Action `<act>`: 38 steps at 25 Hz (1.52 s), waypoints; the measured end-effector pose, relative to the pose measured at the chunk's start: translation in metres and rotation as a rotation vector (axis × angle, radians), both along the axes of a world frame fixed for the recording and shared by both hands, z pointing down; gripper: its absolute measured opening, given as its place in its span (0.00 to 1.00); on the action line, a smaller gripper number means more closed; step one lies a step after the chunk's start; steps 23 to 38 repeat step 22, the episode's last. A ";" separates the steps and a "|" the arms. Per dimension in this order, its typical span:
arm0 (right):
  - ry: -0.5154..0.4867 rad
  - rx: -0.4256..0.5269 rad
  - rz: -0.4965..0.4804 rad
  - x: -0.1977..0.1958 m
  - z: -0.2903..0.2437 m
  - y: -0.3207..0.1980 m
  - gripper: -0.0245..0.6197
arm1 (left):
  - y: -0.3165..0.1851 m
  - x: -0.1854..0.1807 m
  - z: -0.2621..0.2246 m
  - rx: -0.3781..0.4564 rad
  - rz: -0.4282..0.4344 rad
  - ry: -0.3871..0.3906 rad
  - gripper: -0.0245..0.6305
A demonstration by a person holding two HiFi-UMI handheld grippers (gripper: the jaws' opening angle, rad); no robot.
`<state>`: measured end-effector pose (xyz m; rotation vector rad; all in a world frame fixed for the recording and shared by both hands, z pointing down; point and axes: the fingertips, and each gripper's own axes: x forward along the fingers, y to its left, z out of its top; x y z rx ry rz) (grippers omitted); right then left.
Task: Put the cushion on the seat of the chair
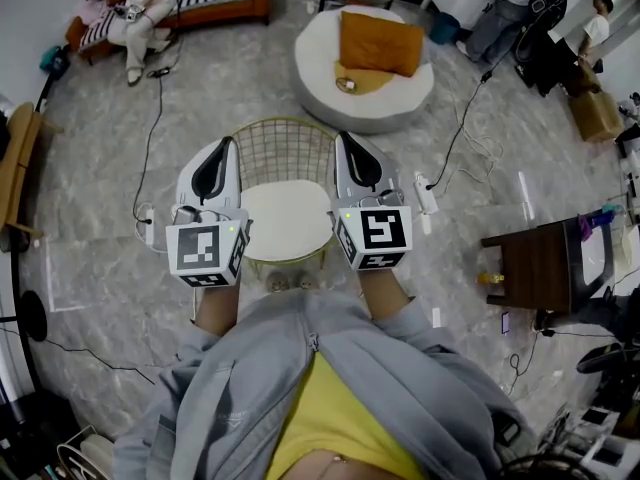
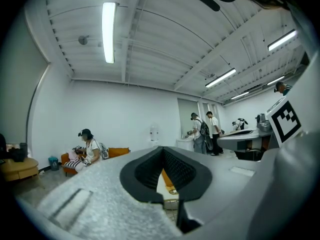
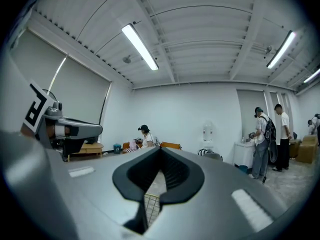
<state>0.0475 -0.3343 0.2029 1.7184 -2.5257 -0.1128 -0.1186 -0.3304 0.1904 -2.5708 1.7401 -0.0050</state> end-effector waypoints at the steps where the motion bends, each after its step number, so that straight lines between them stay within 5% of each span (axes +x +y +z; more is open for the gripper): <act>1: 0.001 0.001 0.001 0.001 0.000 0.001 0.04 | 0.001 0.002 0.001 -0.003 0.004 0.001 0.05; 38: -0.010 -0.009 -0.032 0.019 0.001 0.014 0.04 | 0.014 0.033 0.008 -0.007 0.054 0.015 0.05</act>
